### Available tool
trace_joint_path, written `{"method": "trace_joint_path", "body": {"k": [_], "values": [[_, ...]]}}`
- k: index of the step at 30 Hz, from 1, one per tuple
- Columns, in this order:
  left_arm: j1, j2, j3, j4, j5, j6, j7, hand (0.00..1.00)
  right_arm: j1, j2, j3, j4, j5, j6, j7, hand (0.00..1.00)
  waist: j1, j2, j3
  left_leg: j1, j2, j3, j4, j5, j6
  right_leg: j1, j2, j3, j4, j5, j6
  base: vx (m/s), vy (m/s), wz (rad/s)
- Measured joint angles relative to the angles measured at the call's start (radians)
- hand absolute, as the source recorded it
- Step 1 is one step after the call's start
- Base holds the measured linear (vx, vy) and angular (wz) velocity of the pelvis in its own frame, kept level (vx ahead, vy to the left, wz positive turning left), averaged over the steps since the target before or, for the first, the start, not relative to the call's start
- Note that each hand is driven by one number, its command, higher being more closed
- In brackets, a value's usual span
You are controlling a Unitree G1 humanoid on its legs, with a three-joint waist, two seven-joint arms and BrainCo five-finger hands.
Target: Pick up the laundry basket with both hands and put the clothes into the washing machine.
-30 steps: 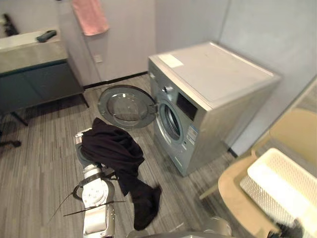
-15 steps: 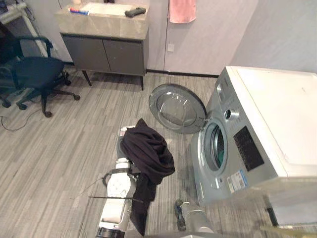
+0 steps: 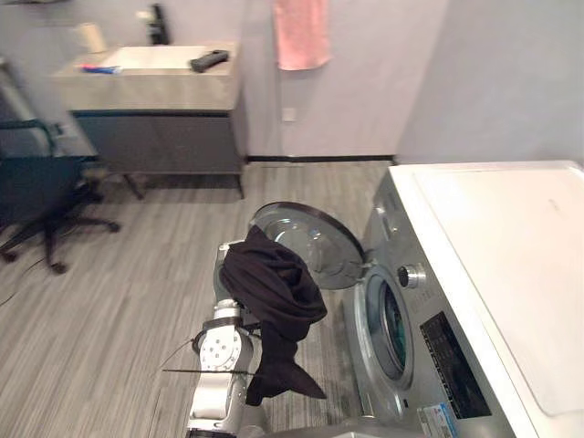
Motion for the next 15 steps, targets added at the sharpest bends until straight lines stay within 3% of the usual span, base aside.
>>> {"method": "trace_joint_path", "body": {"k": [2, 4, 5, 7, 9, 10, 11, 12, 13, 14, 15], "values": [[0.022, -0.003, -0.018, 0.005, 0.001, 0.0, -0.001, 1.0, 0.002, -0.002, 0.005, -0.008, -0.014, -0.028, 0.002, 0.0, 0.003, 0.006, -0.008, 0.033, -0.018, -0.163, -0.098, 0.009, -0.015, -0.006, 0.01, 0.062, 0.029, -0.029, 0.042, 0.15, 0.409, -1.62], [0.041, -0.001, -0.06, 0.007, 0.001, 0.001, -0.004, 1.0, 0.022, -0.008, 0.002, -0.016, -0.036, -0.056, 0.008, 0.0, 0.0, 0.044, -0.044, 0.032, -0.014, -0.216, -0.139, 0.056, -0.092, -0.036, 0.022, 0.103, 0.062, -0.086, 0.077, 0.09, 0.498, -1.16], [0.037, 0.004, -0.088, 0.007, 0.001, 0.002, -0.017, 1.0, 0.025, -0.009, 0.004, -0.001, -0.04, -0.066, 0.025, 0.0, -0.018, 0.042, -0.045, 0.031, -0.023, -0.192, -0.118, -0.036, -0.185, -0.038, 0.004, 0.131, 0.088, -0.13, 0.103, 0.08, 0.527, -0.58], [0.041, 0.02, -0.091, 0.006, -0.004, 0.002, -0.025, 1.0, 0.024, 0.034, 0.019, 0.033, -0.039, -0.068, 0.042, 0.0, -0.018, -0.049, -0.061, 0.033, -0.115, -0.071, -0.062, -0.071, -0.129, -0.054, -0.103, 0.203, 0.093, -0.137, 0.15, 0.07, 0.522, -0.8], [0.041, 0.032, -0.08, 0.007, -0.021, 0.001, -0.025, 1.0, 0.017, 0.037, 0.015, 0.047, -0.037, -0.074, 0.042, 0.0, -0.017, -0.058, -0.061, 0.045, -0.115, 0.024, -0.041, -0.092, -0.098, -0.103, -0.144, 0.177, 0.121, -0.074, 0.148, -0.02, 0.409, -1.39], [0.041, 0.039, -0.055, 0.007, -0.029, 0.001, -0.025, 1.0, 0.003, 0.025, 0.015, 0.054, -0.036, -0.077, 0.046, 0.0, -0.011, -0.056, -0.061, 0.069, -0.097, 0.129, -0.063, -0.09, -0.073, -0.158, -0.184, 0.06, 0.157, -0.021, 0.124, -0.11, 0.438, -2.32], [0.042, 0.04, -0.026, 0.006, -0.041, 0.001, -0.025, 1.0, -0.019, 0.016, 0.018, 0.06, -0.038, -0.073, 0.051, 0.0, -0.009, -0.054, -0.061, 0.107, -0.081, 0.234, -0.093, -0.081, -0.048, -0.212, -0.256, -0.157, 0.228, -0.014, 0.098, -0.09, 0.323, -2.26], [0.045, 0.04, -0.016, 0.006, -0.048, 0.001, -0.024, 1.0, -0.023, 0.016, 0.016, 0.065, -0.041, -0.071, 0.051, 0.0, -0.006, -0.052, -0.061, 0.133, -0.077, 0.28, -0.109, -0.081, -0.043, -0.219, -0.3, -0.288, 0.258, -0.015, 0.077, -0.06, 0.229, -2.41], [0.063, 0.038, 0.007, 0.005, -0.062, 0.0, -0.024, 1.0, -0.027, -0.001, 0.016, 0.075, -0.042, -0.064, 0.051, 0.0, -0.002, -0.046, -0.063, 0.196, -0.063, 0.396, -0.152, -0.079, -0.039, -0.198, -0.369, -0.531, 0.27, -0.032, 0.034, -0.01, 0.16, -2.34], [0.079, 0.037, 0.024, 0.005, -0.068, 0.001, -0.023, 1.0, -0.028, -0.004, 0.017, 0.075, -0.049, -0.057, 0.052, 0.0, 0.007, -0.034, -0.07, 0.23, -0.047, 0.48, -0.174, -0.08, -0.042, -0.16, -0.393, -0.694, 0.239, -0.053, 0.015, -0.02, 0.159, -2.79], [0.088, 0.032, 0.049, 0.011, -0.082, 0.003, -0.024, 1.0, -0.045, -0.012, 0.014, 0.074, -0.066, -0.047, 0.051, 0.0, -0.002, -0.004, -0.071, 0.252, -0.02, 0.56, -0.194, -0.086, -0.051, -0.137, -0.404, -0.816, 0.177, -0.044, 0.016, -0.02, 0.113, -1.74]]}}
